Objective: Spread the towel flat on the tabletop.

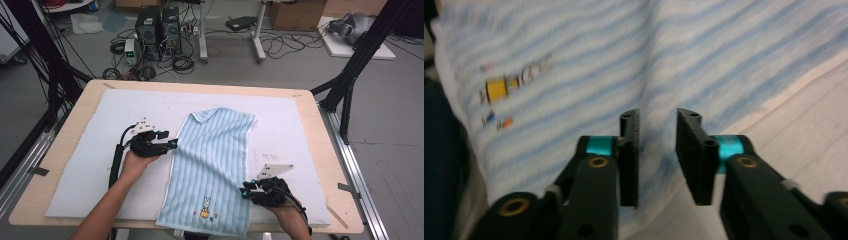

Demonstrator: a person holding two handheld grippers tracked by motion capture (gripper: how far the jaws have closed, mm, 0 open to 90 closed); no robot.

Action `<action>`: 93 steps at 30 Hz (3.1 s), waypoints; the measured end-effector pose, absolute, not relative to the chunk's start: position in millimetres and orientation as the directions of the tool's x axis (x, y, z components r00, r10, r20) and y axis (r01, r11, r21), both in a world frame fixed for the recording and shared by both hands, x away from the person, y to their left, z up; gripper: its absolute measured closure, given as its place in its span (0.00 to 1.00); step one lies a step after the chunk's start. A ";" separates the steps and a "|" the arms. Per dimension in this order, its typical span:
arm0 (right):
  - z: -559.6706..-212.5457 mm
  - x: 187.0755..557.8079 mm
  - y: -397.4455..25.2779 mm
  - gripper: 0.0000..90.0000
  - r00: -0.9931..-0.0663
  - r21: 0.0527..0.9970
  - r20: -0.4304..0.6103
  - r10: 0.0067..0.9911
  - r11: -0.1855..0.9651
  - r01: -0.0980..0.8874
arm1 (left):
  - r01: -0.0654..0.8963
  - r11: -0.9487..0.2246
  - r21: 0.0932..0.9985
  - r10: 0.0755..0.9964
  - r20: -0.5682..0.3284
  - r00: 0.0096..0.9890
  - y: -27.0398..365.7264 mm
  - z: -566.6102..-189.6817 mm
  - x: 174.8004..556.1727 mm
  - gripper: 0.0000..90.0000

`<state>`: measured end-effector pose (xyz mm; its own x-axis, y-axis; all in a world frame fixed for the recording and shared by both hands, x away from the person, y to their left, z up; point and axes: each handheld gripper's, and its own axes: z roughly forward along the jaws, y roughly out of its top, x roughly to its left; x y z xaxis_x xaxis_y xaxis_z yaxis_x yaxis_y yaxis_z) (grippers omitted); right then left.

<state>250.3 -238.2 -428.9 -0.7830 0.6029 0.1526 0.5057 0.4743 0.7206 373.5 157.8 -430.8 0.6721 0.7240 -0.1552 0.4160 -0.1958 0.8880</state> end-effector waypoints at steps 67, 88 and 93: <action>-429.6 268.3 -230.9 0.62 -0.697 0.751 0.105 0.709 0.403 0.523 | 0.329 -0.378 0.865 0.645 -0.008 0.764 131.7 -433.9 398.3 0.63; -432.8 272.4 -233.0 0.61 -0.690 0.752 0.122 0.713 0.388 0.533 | 0.457 -0.281 0.844 0.810 -0.047 0.585 144.2 -431.9 469.4 0.92; -432.8 273.7 -232.8 0.61 -0.689 0.758 0.125 0.714 0.380 0.531 | 0.520 -0.179 0.835 0.876 -0.105 0.470 157.1 -438.3 479.0 0.57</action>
